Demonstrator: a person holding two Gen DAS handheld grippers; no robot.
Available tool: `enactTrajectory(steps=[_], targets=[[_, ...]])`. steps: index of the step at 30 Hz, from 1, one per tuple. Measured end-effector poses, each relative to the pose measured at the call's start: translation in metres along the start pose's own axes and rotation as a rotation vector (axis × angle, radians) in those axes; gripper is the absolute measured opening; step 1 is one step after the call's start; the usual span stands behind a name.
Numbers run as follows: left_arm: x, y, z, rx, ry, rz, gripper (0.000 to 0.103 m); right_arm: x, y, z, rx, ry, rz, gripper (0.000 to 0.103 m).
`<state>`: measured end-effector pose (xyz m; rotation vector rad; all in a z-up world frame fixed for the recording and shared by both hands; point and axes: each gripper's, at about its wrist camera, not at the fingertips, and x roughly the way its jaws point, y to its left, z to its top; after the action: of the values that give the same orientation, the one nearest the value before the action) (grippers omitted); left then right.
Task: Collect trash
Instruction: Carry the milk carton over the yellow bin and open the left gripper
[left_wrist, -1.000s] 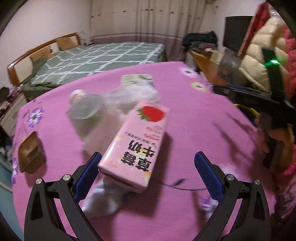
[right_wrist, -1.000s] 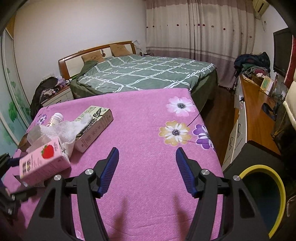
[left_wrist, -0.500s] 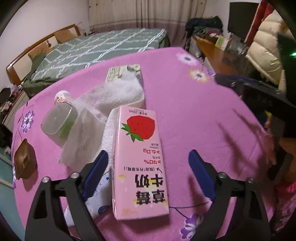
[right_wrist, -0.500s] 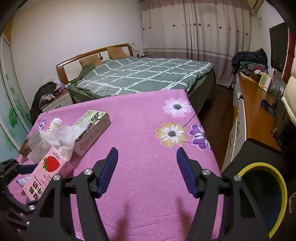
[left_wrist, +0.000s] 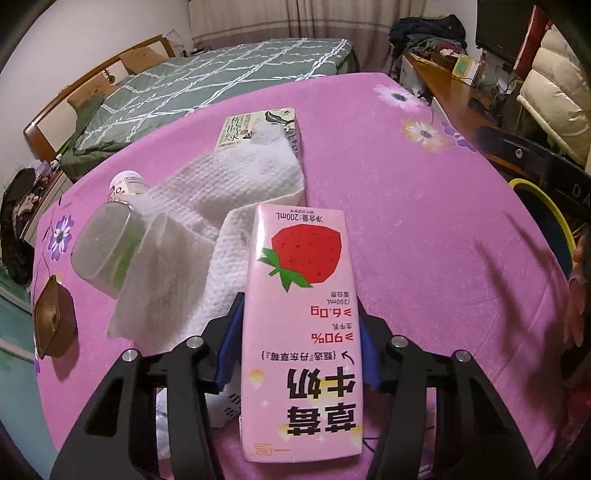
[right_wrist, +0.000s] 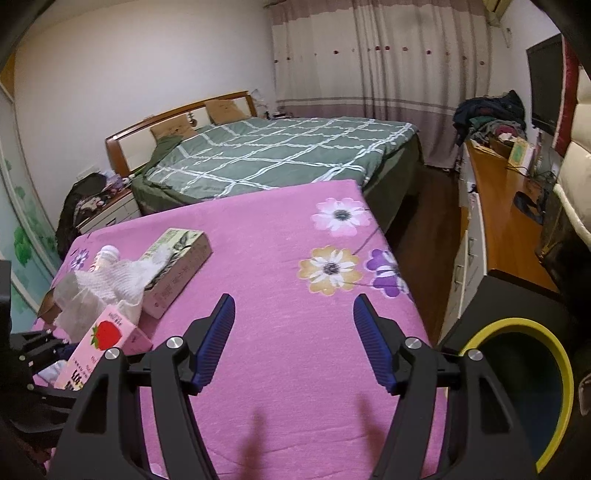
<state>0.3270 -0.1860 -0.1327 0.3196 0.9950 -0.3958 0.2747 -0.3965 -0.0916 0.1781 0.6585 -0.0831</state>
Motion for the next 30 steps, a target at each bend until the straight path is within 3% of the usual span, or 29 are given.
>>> enactTrajectory(steps=[14,22,30], targets=[[-0.068,-0.028,-0.008,0.025,-0.11,-0.024,0.053,-0.023,-0.029,0.006,0.067,-0.049,-0.121,0.064],[-0.09,-0.091,0.001,0.116,-0.151,-0.095,0.053,-0.11,-0.084,-0.031,0.086,-0.077,-0.173,0.068],[-0.089,-0.192,0.02,0.246,-0.149,-0.221,0.053,-0.191,-0.147,-0.089,0.168,-0.088,-0.256,0.071]])
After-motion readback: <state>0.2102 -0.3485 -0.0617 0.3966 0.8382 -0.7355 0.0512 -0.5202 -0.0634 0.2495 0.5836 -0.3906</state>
